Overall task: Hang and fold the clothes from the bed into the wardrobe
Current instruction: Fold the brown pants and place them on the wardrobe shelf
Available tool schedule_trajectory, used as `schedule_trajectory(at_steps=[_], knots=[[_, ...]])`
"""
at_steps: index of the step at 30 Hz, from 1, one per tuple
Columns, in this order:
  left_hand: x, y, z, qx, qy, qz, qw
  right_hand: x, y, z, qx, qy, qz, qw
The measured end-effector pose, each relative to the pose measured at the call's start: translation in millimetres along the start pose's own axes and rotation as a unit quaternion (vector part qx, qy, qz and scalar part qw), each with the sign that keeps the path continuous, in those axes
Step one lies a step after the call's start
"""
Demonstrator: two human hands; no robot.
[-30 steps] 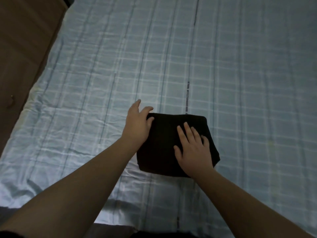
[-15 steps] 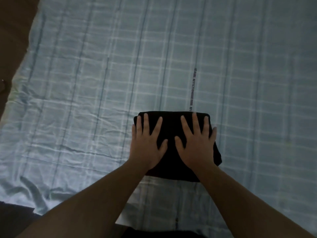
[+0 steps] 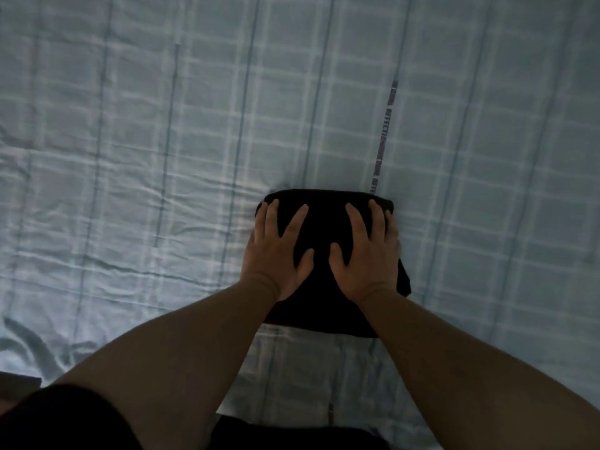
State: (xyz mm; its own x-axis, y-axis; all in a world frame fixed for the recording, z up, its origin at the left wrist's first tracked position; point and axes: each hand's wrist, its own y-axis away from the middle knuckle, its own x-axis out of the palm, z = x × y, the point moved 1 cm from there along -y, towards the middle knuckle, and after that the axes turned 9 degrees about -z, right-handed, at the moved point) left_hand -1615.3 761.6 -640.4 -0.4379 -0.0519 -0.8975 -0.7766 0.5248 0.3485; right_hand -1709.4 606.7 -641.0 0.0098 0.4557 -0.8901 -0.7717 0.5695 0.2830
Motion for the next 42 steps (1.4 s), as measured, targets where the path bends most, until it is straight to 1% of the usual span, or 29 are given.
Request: schedule_trajectory(at_steps=[5, 9, 18, 22, 25, 27, 28, 30, 31, 33, 35, 36, 38, 42], knots=[[4.4, -8.6, 3.5, 0.009, -0.009, -0.005, 1.000, 7.7, -7.7, -4.2, -0.016, 0.009, -0.012, 1.000], [8.1, -9.9, 7.3, 0.015, 0.005, -0.018, 1.000, 9.8, -8.3, -3.0, -0.018, 0.010, -0.018, 1.000], [1.5, 0.5, 3.6, 0.031, 0.009, -0.075, 0.997, -0.3, -0.3, -0.3, -0.022, -0.001, -0.052, 0.998], [-15.8, 17.9, -0.6, 0.041, 0.065, -0.098, 0.992, -18.9, 12.8, 1.9, -0.026, -0.032, -0.044, 0.998], [-34.8, 42.9, 9.7, 0.031, 0.161, -0.128, 0.978, -46.8, 32.4, 0.3, -0.047, -0.076, -0.048, 0.995], [-43.4, 69.4, 20.6, 0.003, 0.198, -0.146, 0.969, -62.3, 53.4, -7.0, -0.015, -0.072, -0.068, 0.995], [-45.5, 80.7, 24.9, -0.016, 0.227, -0.132, 0.965, -66.9, 63.7, -12.1, 0.023, -0.079, -0.068, 0.994], [-42.5, 93.0, 31.7, -0.041, 0.319, -0.068, 0.944, -68.5, 81.4, -19.1, 0.096, -0.159, -0.032, 0.982], [-40.3, 93.9, 32.5, -0.045, 0.364, -0.043, 0.929, -66.2, 86.6, -20.7, 0.111, -0.219, -0.009, 0.969], [-38.2, 90.7, 30.9, -0.051, 0.415, -0.014, 0.908, -61.7, 90.6, -20.3, 0.135, -0.319, 0.031, 0.938], [-37.8, 85.7, 28.1, -0.071, 0.434, 0.008, 0.898, -59.4, 88.2, -19.0, 0.149, -0.379, 0.064, 0.911], [-37.7, 83.9, 26.7, -0.087, 0.435, 0.015, 0.896, -58.4, 86.4, -18.8, 0.151, -0.391, 0.076, 0.905], [-37.4, 82.8, 25.1, -0.121, 0.424, 0.029, 0.897, -56.1, 84.2, -17.6, 0.155, -0.408, 0.090, 0.895], [-38.3, 82.8, 21.4, -0.155, 0.415, 0.031, 0.896, -50.8, 83.0, -17.6, 0.160, -0.422, 0.081, 0.888]])
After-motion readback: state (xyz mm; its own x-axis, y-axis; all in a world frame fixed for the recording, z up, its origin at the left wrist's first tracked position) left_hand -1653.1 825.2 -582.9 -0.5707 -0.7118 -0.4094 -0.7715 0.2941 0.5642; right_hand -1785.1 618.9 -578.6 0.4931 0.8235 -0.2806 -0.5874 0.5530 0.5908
